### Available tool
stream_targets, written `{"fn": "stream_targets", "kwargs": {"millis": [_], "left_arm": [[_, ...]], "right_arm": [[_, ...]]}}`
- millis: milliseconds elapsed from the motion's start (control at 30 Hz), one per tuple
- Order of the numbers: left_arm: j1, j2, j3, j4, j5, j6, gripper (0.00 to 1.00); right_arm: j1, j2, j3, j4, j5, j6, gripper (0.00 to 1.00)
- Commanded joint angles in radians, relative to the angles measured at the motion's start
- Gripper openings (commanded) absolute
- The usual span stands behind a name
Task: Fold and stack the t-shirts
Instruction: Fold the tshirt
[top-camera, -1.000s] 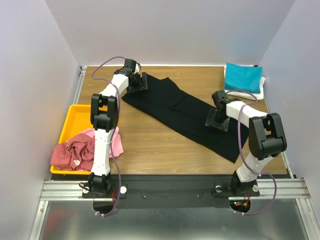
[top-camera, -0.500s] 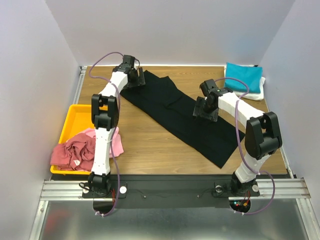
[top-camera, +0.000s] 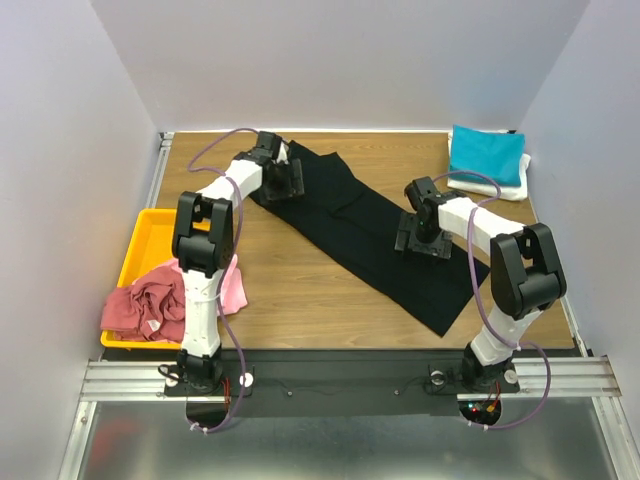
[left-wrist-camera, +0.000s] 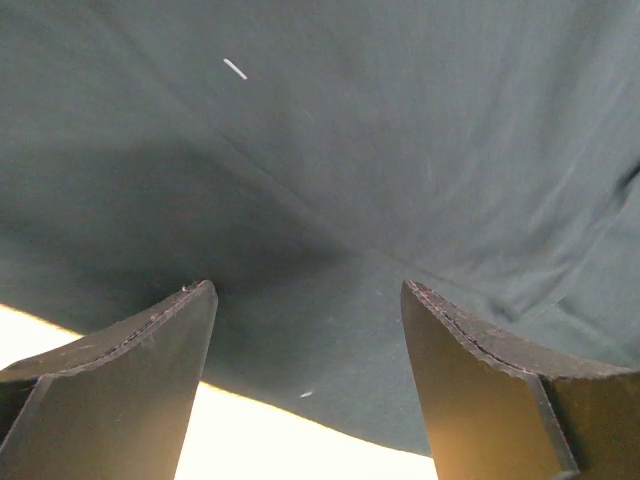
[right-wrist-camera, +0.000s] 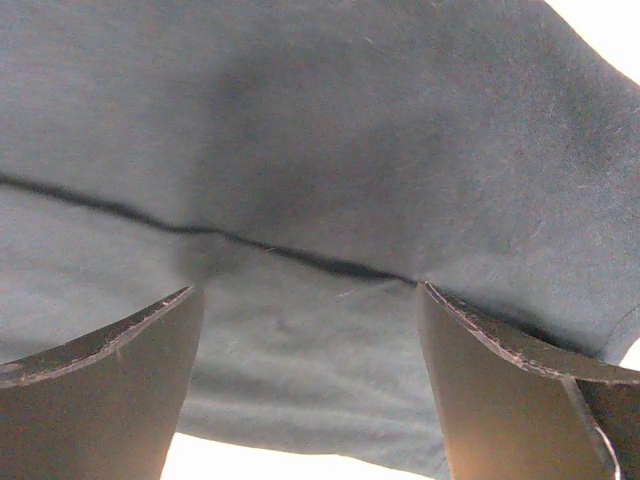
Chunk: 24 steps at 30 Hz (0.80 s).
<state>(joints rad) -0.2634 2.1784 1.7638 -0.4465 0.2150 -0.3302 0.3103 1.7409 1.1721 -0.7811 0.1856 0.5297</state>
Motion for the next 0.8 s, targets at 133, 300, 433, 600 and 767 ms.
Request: {"fn": "stream_targets", "kwargs": {"millis": [133, 300, 433, 600, 767], "left_arm": [[-0.03, 0.073, 0.005, 0.043, 0.06, -0.029, 0.86], [-0.025, 0.132, 0.051, 0.017, 0.032, -0.017, 0.86], [-0.014, 0.164, 0.109, 0.011, -0.003, -0.02, 0.86], [-0.014, 0.214, 0.207, -0.021, -0.026, -0.018, 0.86], [-0.011, 0.274, 0.312, -0.058, -0.046, -0.02, 0.86]], "right_arm": [[-0.01, -0.053, -0.12, 0.101, 0.015, -0.033, 0.92], [-0.008, -0.021, -0.127, 0.109, -0.167, -0.034, 0.92], [-0.001, -0.027, -0.118, 0.108, -0.312, -0.022, 0.91], [0.022, -0.031, -0.108, 0.102, -0.423, 0.004, 0.91], [0.082, -0.006, -0.081, 0.091, -0.471, 0.021, 0.91]]}}
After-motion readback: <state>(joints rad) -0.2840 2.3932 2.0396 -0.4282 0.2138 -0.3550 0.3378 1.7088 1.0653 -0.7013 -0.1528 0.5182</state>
